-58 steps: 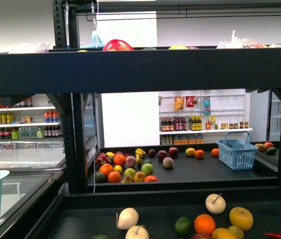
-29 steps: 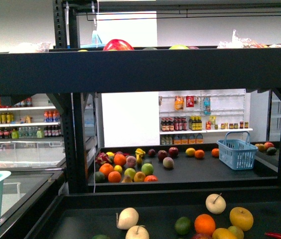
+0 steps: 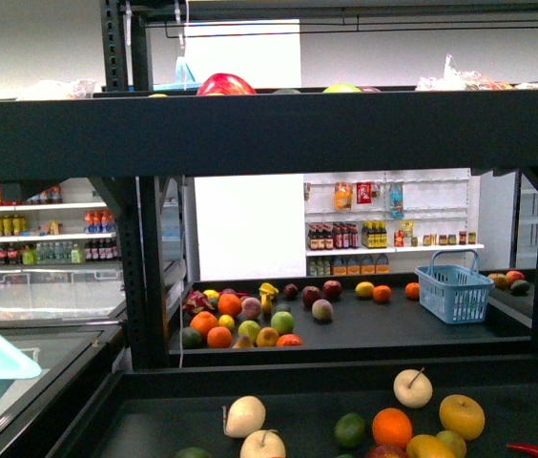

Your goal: Pick lemon from shelf

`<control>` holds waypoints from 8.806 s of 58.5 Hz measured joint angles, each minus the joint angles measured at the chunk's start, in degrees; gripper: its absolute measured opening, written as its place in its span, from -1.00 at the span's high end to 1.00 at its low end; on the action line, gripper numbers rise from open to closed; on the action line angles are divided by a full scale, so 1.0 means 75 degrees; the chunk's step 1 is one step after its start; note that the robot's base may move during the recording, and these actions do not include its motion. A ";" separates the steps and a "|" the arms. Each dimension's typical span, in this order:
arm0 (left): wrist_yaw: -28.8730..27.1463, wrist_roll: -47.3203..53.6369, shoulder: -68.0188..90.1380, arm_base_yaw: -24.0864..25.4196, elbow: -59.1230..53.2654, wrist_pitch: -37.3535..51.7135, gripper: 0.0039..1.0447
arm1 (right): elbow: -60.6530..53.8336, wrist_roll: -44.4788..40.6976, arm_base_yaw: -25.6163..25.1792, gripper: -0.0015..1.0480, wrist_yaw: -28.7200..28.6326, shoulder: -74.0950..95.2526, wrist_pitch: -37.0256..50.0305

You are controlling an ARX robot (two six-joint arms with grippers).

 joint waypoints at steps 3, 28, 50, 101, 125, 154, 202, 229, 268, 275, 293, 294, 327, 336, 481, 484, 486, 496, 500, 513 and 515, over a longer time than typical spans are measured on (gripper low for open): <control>0.0119 0.0017 -0.0085 -0.0277 -0.0128 0.0073 0.79 | 0.0000 0.0000 0.0000 -0.86 0.0003 0.0000 -0.0003; 0.0192 -0.0373 0.0061 -0.2634 -0.1119 0.1629 0.80 | 0.0000 0.0000 0.0000 -0.86 0.0003 0.0000 -0.0003; -0.0245 -0.0685 0.1005 -0.3829 -0.1107 0.2404 0.80 | 0.0000 0.0000 0.0000 -0.86 0.0003 0.0000 -0.0003; -0.0731 -0.0361 0.1760 -0.4715 -0.0452 0.2349 0.80 | 0.1119 0.1527 -0.1285 -0.86 -0.0883 0.4334 -0.0297; -0.0752 -0.0356 0.1775 -0.4721 -0.0452 0.2349 0.80 | 0.4016 -0.1061 -0.2098 -0.86 -0.2821 1.2846 0.3675; -0.0755 -0.0332 0.1775 -0.4721 -0.0452 0.2349 0.80 | 0.6965 -0.3963 -0.1224 -0.86 -0.3147 1.7558 0.3847; -0.0752 -0.0332 0.1775 -0.4721 -0.0452 0.2349 0.80 | 0.9366 -0.4951 -0.0341 -0.86 -0.2541 1.9974 0.3893; -0.0752 -0.0332 0.1775 -0.4721 -0.0452 0.2349 0.80 | 1.0010 -0.4686 -0.0201 -0.86 -0.2567 2.0312 0.3314; -0.0752 -0.0329 0.1775 -0.4721 -0.0452 0.2349 0.80 | 0.9970 -0.4538 -0.0259 -0.49 -0.2757 2.0307 0.2276; -0.0752 -0.0326 0.1775 -0.4721 -0.0452 0.2349 0.80 | 0.9926 -0.4669 -0.0294 -0.24 -0.2736 2.0309 0.2261; -0.0755 -0.0329 0.1775 -0.4721 -0.0452 0.2349 0.80 | 0.9801 -0.4768 -0.0318 -0.16 -0.2632 2.0272 0.2667; -0.0752 -0.0329 0.1775 -0.4721 -0.0452 0.2349 0.80 | 0.9774 -0.4759 -0.0332 -0.15 -0.2597 2.0254 0.2707; -0.0752 -0.0329 0.1775 -0.4721 -0.0452 0.2349 0.80 | 0.8425 -0.3302 -0.1667 -0.14 -0.2518 1.6722 0.3480; -0.0755 -0.0332 0.1775 -0.4721 -0.0452 0.2349 0.80 | 0.8693 -0.2471 -0.1711 -0.14 -0.2949 1.5277 0.2935; -0.0755 -0.0332 0.1786 -0.4721 -0.0452 0.2328 0.80 | 1.1261 -0.8046 -0.0731 -0.86 -0.4019 2.0140 0.2792; -0.0758 -0.0335 0.1786 -0.4721 -0.0452 0.2328 0.80 | 1.1648 -0.8125 -0.0659 -0.86 -0.3995 2.0374 0.2702; -0.0758 -0.0335 0.1786 -0.4721 -0.0452 0.2328 0.80 | 1.1867 -0.8137 -0.0609 -0.86 -0.3993 2.0496 0.2684; -0.0755 -0.0335 0.1786 -0.4721 -0.0452 0.2328 0.80 | 1.2960 -0.8084 -0.0321 -0.86 -0.3864 2.1102 0.2474; -0.0755 -0.0338 0.1786 -0.4721 -0.0452 0.2328 0.80 | 1.3464 -0.7976 -0.0219 -0.86 -0.3701 2.1388 0.2206; -0.0758 -0.0332 0.1786 -0.4721 -0.0452 0.2328 0.80 | 1.4708 -0.7356 -0.0137 -0.86 -0.3509 2.2137 0.1775; -0.0758 -0.0329 0.1786 -0.4721 -0.0452 0.2328 0.80 | 1.4874 -0.7265 -0.0131 -0.86 -0.3480 2.2224 0.1711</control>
